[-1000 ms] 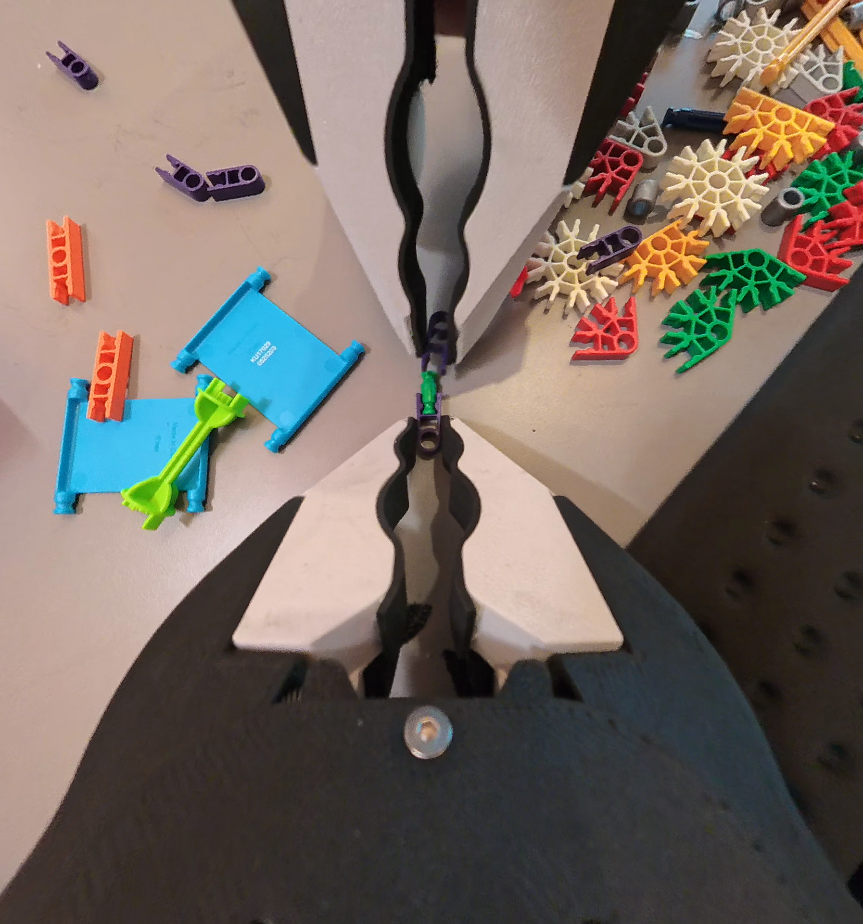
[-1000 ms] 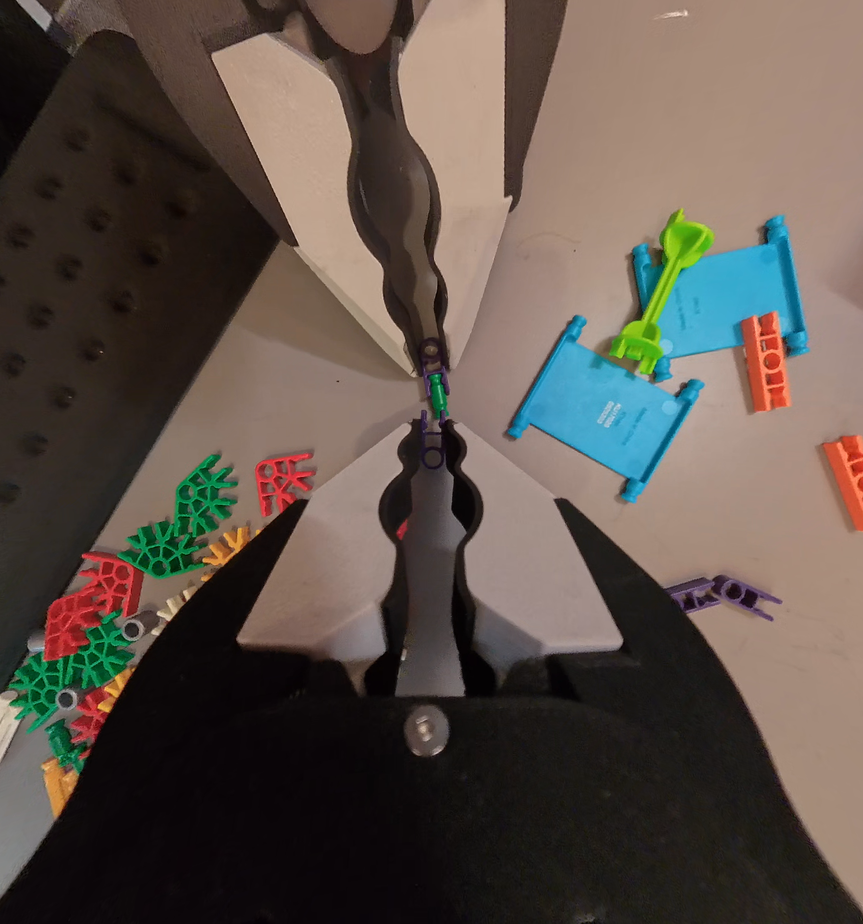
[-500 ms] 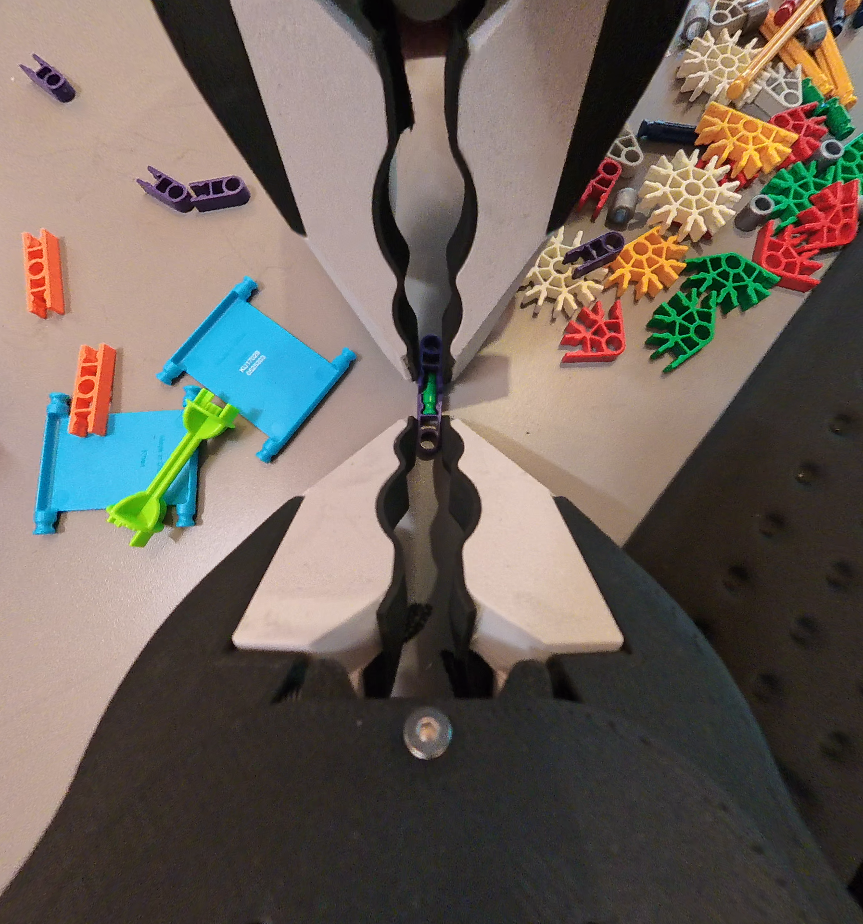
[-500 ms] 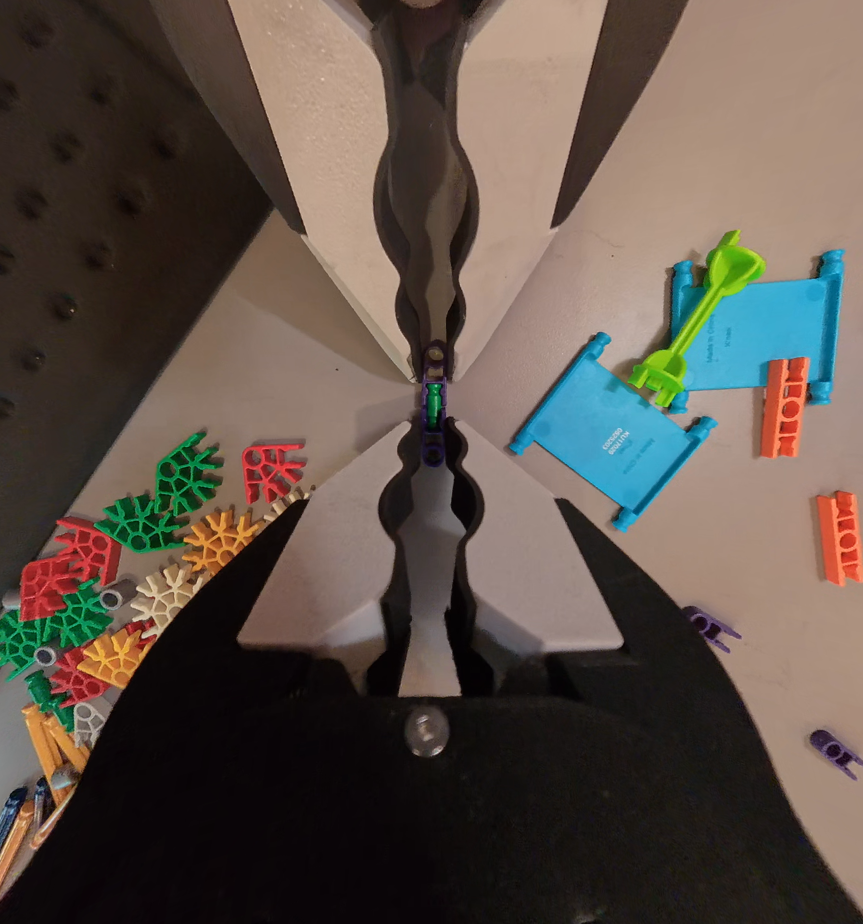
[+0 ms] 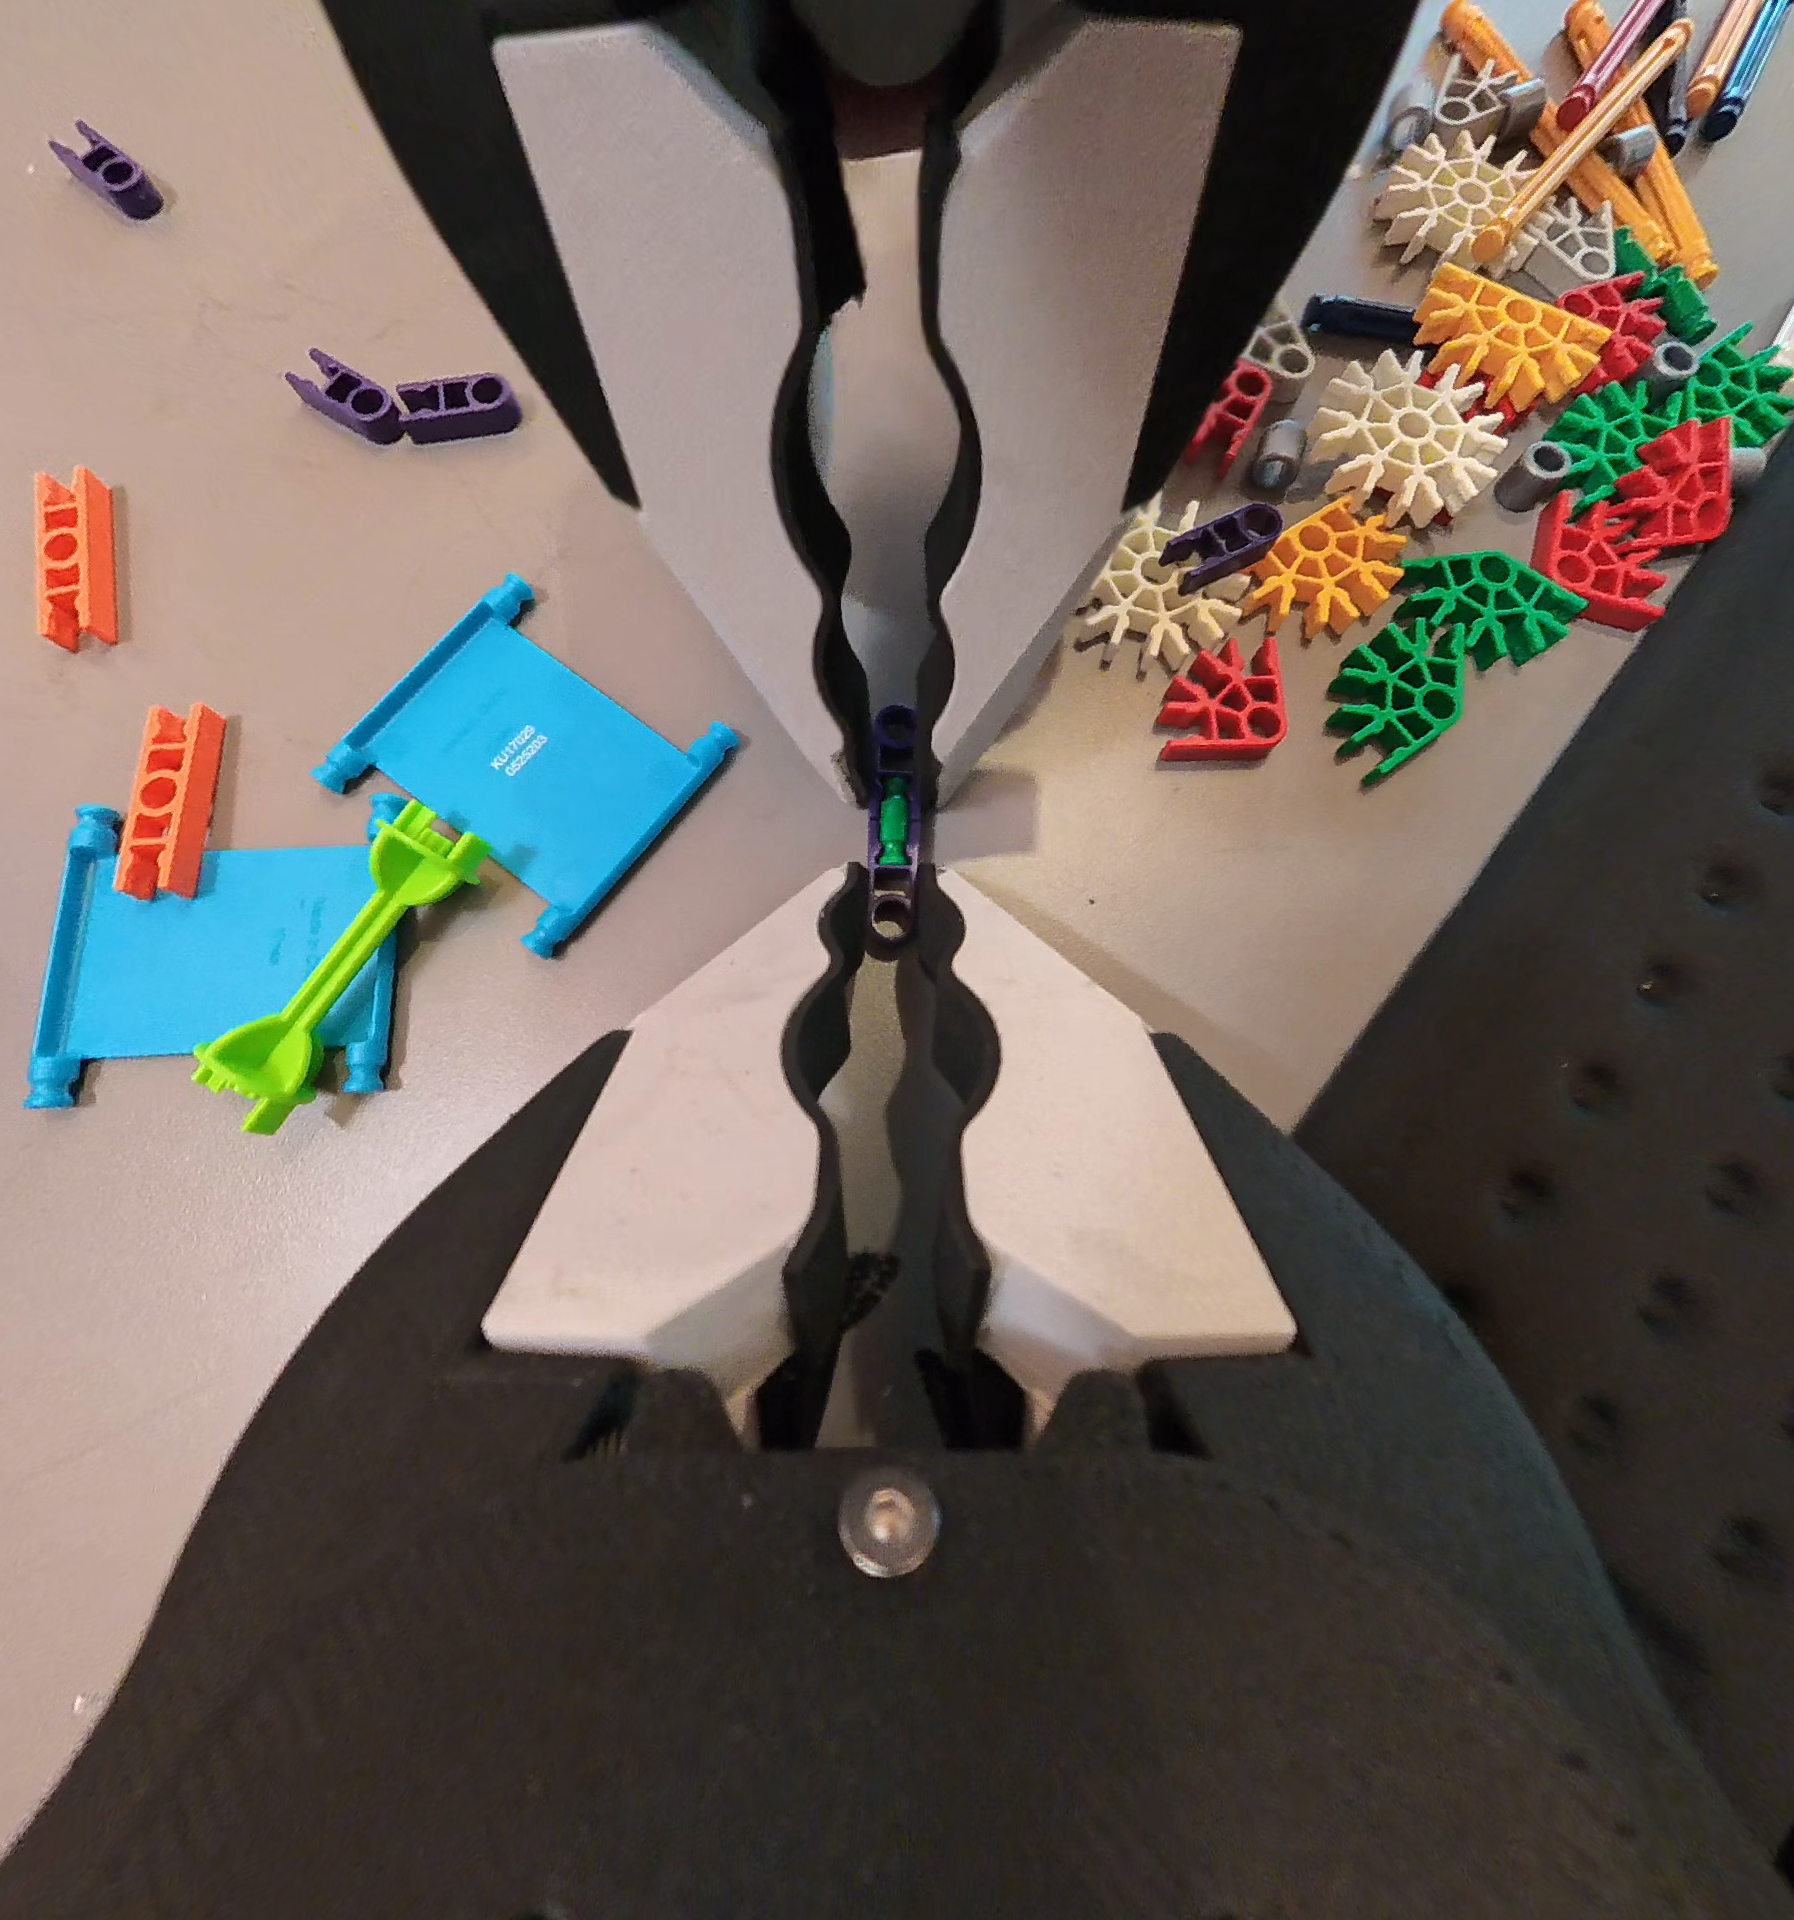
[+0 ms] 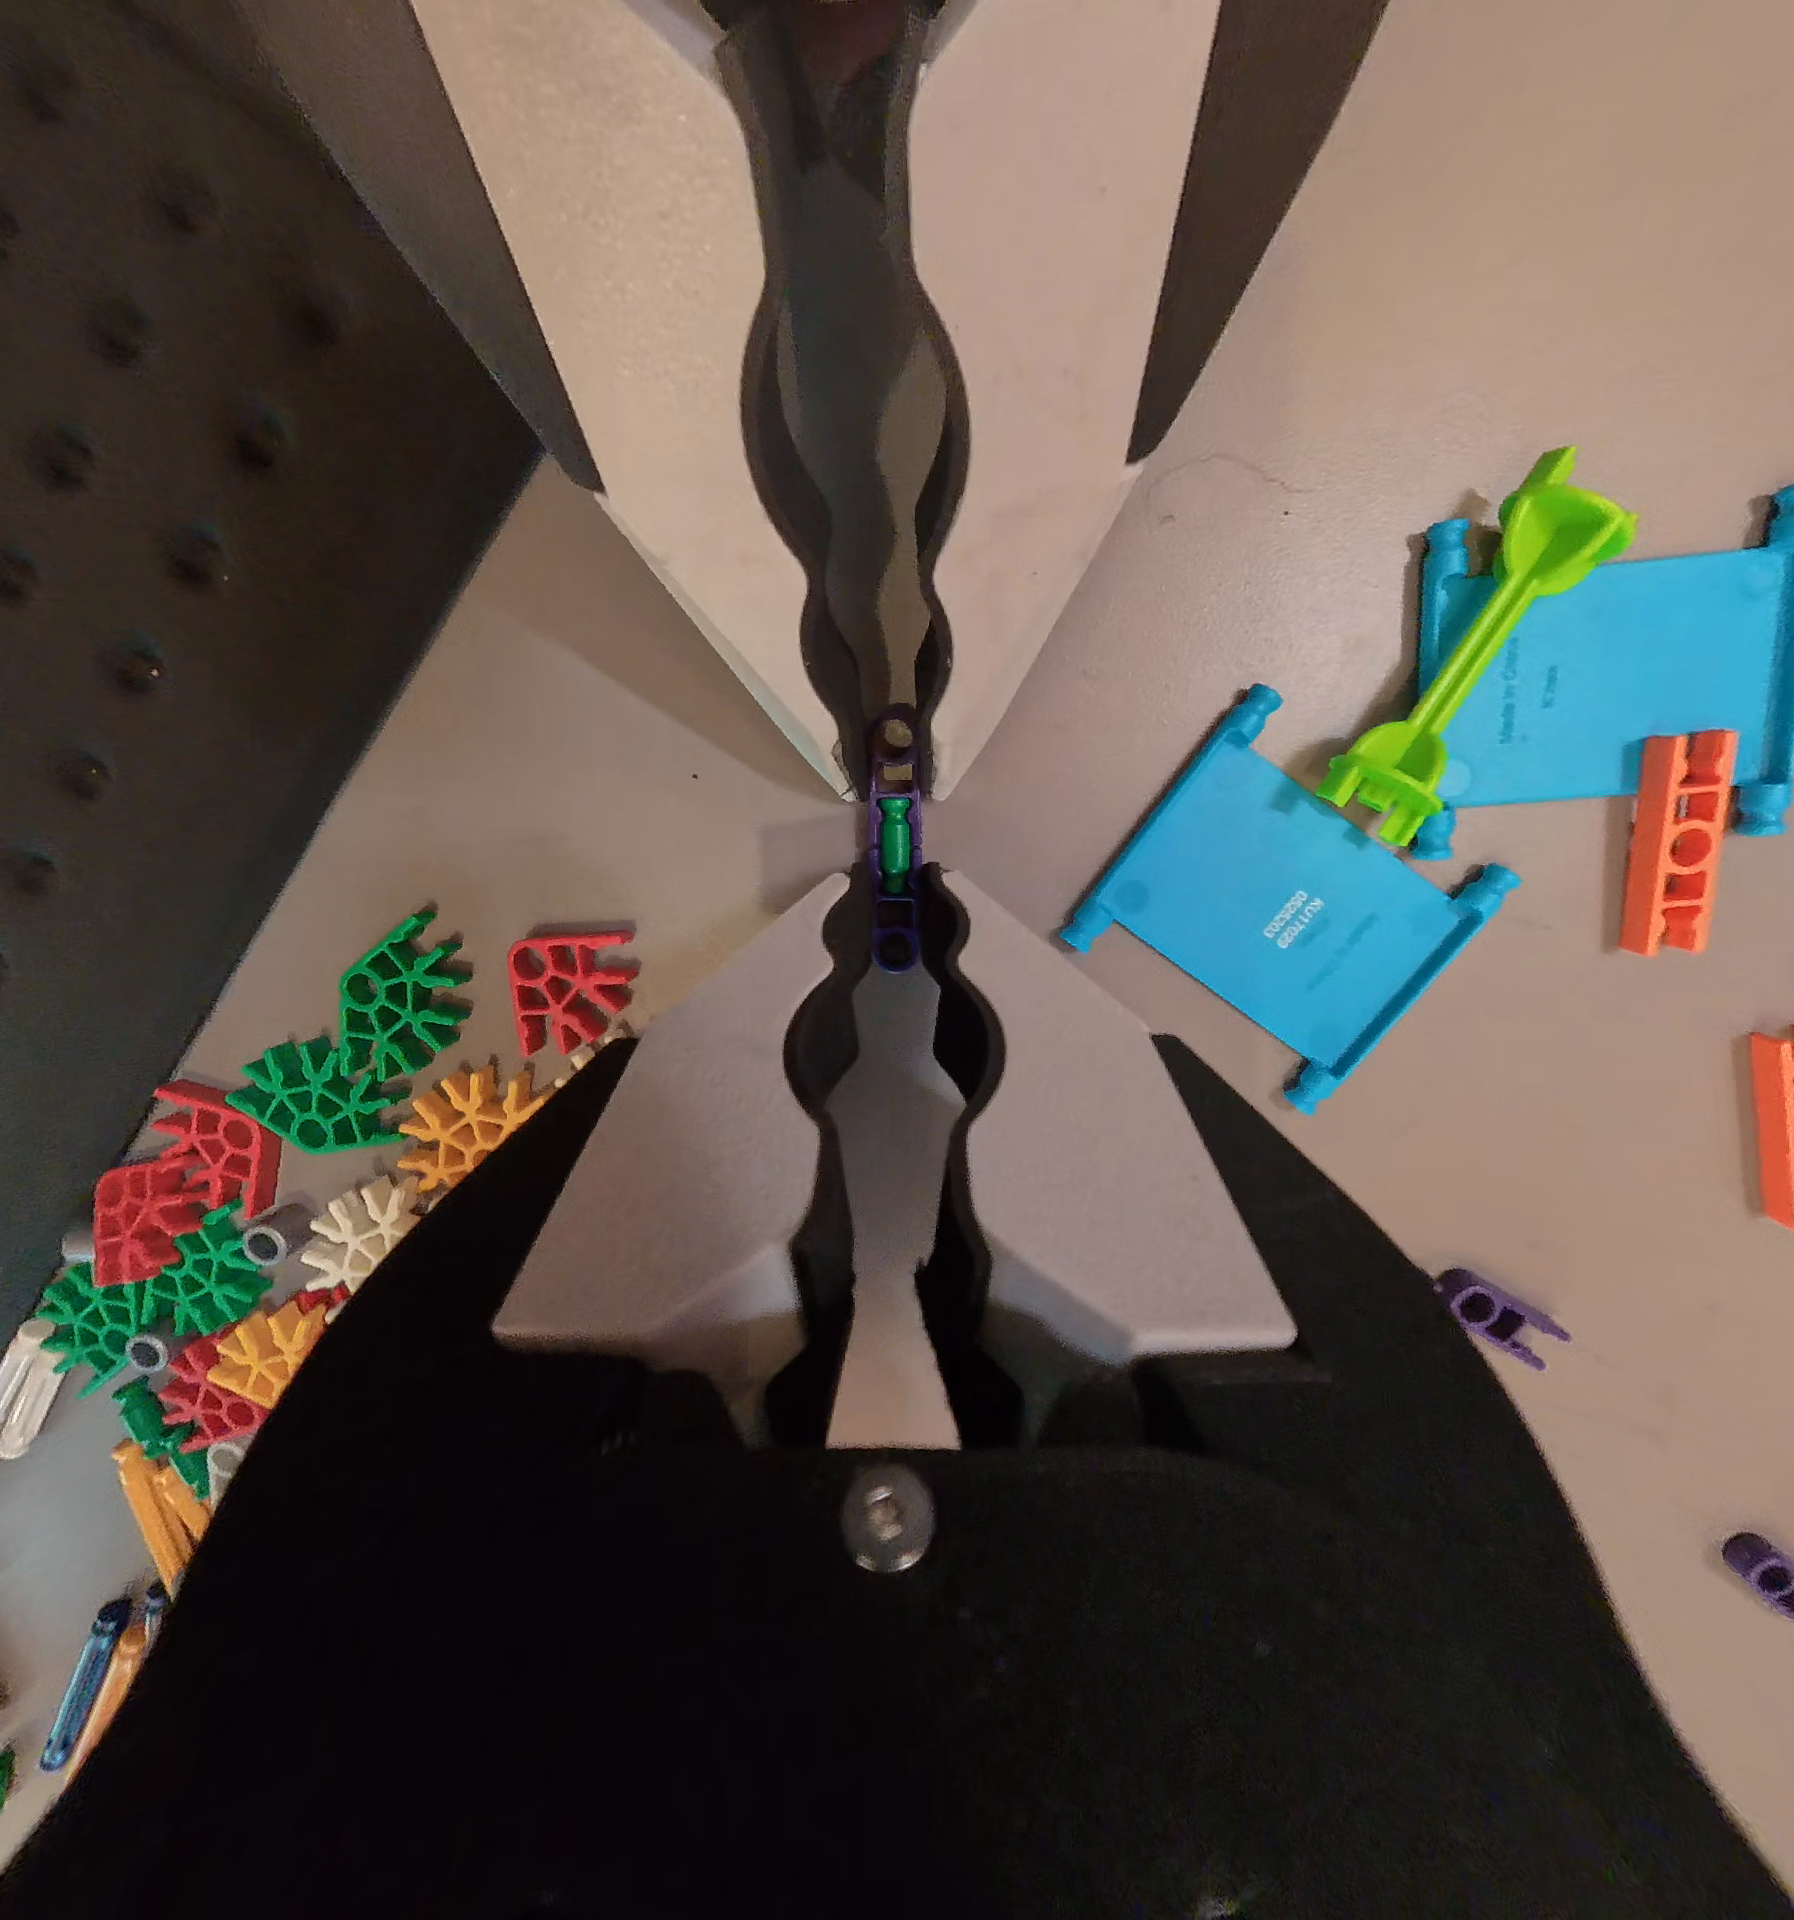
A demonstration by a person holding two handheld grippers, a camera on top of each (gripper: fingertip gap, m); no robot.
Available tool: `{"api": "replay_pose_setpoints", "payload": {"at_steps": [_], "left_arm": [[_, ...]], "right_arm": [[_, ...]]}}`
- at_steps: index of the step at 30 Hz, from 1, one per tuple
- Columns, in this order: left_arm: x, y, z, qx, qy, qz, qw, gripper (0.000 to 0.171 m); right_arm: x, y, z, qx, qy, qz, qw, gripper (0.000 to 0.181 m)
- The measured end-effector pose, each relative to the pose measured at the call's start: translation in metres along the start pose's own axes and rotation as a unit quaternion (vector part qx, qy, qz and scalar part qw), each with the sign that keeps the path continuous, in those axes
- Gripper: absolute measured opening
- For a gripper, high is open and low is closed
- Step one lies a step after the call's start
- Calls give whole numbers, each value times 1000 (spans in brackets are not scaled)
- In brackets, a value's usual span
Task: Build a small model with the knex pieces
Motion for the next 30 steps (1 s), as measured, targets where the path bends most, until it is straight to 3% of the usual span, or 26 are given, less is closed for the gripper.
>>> {"api": "replay_pose_setpoints", "payload": {"at_steps": [1,3,4,9,15,21,30], "left_arm": [[0,0,0,4,1,1,1000,7],[2,2,2,8,4,3,1000,7],[2,2,2,13,7,4,1000,7],[-7,18,4,51,15,32,998,7],[-17,60,9,104,14,73,992,7],[-11,90,20,146,-4,88,985,7],[-11,123,37,172,-25,128,976,8]], "right_arm": [[0,-1,-1,14,-2,11,1000,7],[-4,-7,-2,50,-5,23,998,10],[-9,-10,-3,61,-21,26,998,27],[-36,-18,-21,106,-67,104,987,35],[-57,-31,-39,163,-89,191,964,27],[-69,-45,-63,153,-151,193,957,11],[-88,-62,-98,169,-211,206,940,9]]}}
Point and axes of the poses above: each gripper's, where its closed fingertips meet, x out along the fingers, y out of its top, z = x × y across the jaws, the point moved 6 cm from there along -x, back along the fingers, and after that the axes turned 14 degrees about y, right-handed, at the moved point
